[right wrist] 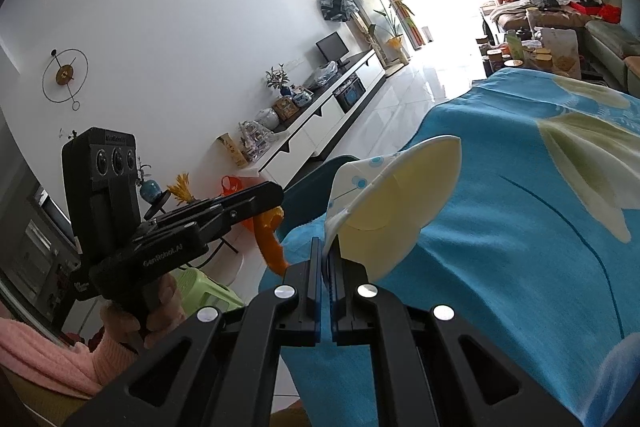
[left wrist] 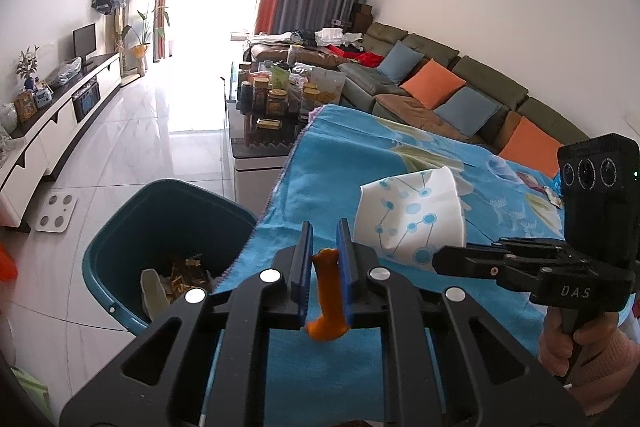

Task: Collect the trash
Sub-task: 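Carry the orange peel and paper cup over the teal bin with both tools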

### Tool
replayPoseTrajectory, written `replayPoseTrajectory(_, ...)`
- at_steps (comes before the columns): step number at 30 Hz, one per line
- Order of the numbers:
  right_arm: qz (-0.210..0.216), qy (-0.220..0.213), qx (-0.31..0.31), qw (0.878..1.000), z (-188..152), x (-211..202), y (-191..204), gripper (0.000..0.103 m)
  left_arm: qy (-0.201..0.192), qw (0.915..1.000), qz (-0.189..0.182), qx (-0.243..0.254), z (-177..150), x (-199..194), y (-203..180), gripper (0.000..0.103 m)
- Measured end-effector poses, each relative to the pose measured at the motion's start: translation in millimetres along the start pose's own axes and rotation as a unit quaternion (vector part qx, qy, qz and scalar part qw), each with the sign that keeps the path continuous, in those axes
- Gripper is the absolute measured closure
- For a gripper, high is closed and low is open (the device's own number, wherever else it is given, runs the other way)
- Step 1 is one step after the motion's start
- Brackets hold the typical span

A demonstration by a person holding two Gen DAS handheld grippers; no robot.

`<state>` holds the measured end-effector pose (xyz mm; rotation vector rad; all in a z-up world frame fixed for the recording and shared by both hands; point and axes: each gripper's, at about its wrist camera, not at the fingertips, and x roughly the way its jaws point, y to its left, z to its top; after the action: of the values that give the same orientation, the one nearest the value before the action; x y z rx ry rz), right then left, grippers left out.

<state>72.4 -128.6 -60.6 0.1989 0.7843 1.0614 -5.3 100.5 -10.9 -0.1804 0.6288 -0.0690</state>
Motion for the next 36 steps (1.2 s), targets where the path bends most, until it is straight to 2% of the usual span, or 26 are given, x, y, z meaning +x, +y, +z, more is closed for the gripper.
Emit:
replayPoseTrajectory(24,0.035,0.043,-0.031,0.998,18.9,47.9,25.7,0.101,-0.021,0.9985,0.046,-0.019,9.3,-8.3,37.4,0.091)
replayPoseTrajectory(36,0.046,0.089,-0.045,0.994,35.3,102.1,41.5,0.101,-0.004,0.9958,0.072,-0.056,4.8,7.5,85.2,0.091)
